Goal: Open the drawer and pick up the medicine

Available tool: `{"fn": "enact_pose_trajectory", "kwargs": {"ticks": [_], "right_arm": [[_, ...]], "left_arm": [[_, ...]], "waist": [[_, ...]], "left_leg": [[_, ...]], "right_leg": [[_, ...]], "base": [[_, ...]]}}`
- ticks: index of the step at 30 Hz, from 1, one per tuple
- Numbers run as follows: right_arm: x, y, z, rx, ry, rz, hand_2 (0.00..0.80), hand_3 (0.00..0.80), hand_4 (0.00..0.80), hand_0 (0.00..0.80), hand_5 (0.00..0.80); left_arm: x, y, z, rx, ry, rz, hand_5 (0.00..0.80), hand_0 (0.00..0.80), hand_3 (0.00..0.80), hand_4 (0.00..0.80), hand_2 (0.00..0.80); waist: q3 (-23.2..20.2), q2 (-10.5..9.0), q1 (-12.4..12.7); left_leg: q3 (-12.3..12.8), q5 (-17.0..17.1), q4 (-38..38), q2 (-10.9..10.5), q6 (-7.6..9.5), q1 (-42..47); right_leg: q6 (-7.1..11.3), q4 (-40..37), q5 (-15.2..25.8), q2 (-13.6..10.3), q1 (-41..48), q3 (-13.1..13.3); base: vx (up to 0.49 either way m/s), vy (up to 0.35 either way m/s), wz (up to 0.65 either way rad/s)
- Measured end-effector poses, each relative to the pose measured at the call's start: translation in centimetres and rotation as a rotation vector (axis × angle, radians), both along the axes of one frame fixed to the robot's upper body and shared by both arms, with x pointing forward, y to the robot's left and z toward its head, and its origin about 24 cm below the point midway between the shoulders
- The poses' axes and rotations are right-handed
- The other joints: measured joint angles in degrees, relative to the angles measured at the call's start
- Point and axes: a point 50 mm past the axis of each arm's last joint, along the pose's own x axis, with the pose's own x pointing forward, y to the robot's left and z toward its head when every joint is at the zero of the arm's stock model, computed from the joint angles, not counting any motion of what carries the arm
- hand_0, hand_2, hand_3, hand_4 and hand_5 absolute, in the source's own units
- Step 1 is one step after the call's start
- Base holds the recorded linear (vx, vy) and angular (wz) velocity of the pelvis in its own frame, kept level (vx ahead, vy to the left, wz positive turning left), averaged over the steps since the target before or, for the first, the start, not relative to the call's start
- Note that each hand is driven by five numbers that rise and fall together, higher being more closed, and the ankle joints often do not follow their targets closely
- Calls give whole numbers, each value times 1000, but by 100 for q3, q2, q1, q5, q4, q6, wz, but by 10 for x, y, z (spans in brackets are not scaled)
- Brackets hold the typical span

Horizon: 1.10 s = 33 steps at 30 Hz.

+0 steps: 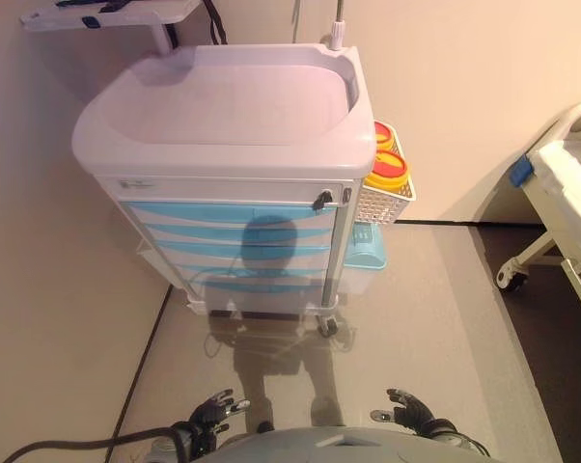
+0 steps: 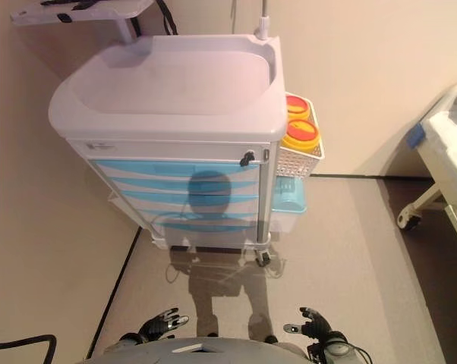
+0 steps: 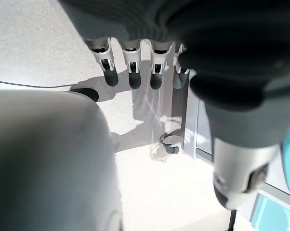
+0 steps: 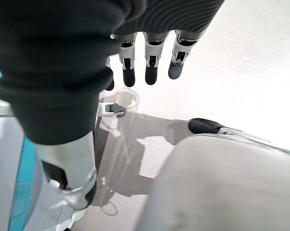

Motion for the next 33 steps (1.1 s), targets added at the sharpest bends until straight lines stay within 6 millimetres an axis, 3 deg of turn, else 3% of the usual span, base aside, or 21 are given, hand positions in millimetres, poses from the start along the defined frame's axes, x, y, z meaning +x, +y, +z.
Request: {"fn": "enact_pose_trajectory", "kwargs": {"ticks": [6, 13, 16, 19, 28, 33], "right_arm": [[9, -4, 3, -12, -22, 7, 0, 0, 0, 0, 0], [58, -2, 19, -16, -151, 42, 0, 0, 0, 0, 0], [83, 1, 29, -11, -224, 64, 0, 0, 0, 0, 0], [96, 4, 35, -1, -258, 63, 0, 0, 0, 0, 0], [122, -1, 52, -20, -353, 58, 0, 0, 0, 0, 0], [129, -3, 59, -36, -385, 80, 0, 0, 0, 0, 0]], "left_arm": [[14, 1, 4, -20, -45, 53, 0, 0, 0, 0, 0], [68, 2, 24, -35, -237, 114, 0, 0, 0, 0, 0], [99, 4, 39, -30, -343, 128, 0, 0, 0, 0, 0], [122, 7, 53, -40, -435, 170, 0, 0, 0, 0, 0], [184, 0, 111, -172, -769, 268, 0, 0, 0, 0, 0], [218, -4, 155, -397, -973, 336, 0, 0, 0, 0, 0]], "waist": [[268, 26, -19], [884, -84, -12], [1258, -182, -39], [1532, -284, -63], [1916, -418, -302], [2066, -426, -495]], "left_leg": [[124, 4, 95, 14, 12, -364], [342, 2, 482, 16, 42, -1117], [360, -19, 788, -56, 70, -1564], [446, -106, 1141, -68, 105, -1925], [602, -467, 2230, -75, 223, -3029], [628, -712, 2797, -53, 304, -3434]], "right_leg": [[-17, 349, 9, 20, -560, 181], [17, 1036, -39, 13, -1603, 295], [25, 1502, -80, -7, -2134, 311], [42, 1796, -102, -30, -2503, 404], [104, 2373, -88, -63, -3481, 673], [157, 2501, -18, -31, -3729, 815]], "base": [[-57, 35, -17], [-133, 25, -22], [-95, 30, -13], [-92, 43, -14], [-72, 71, -11], [-50, 66, -15]]}}
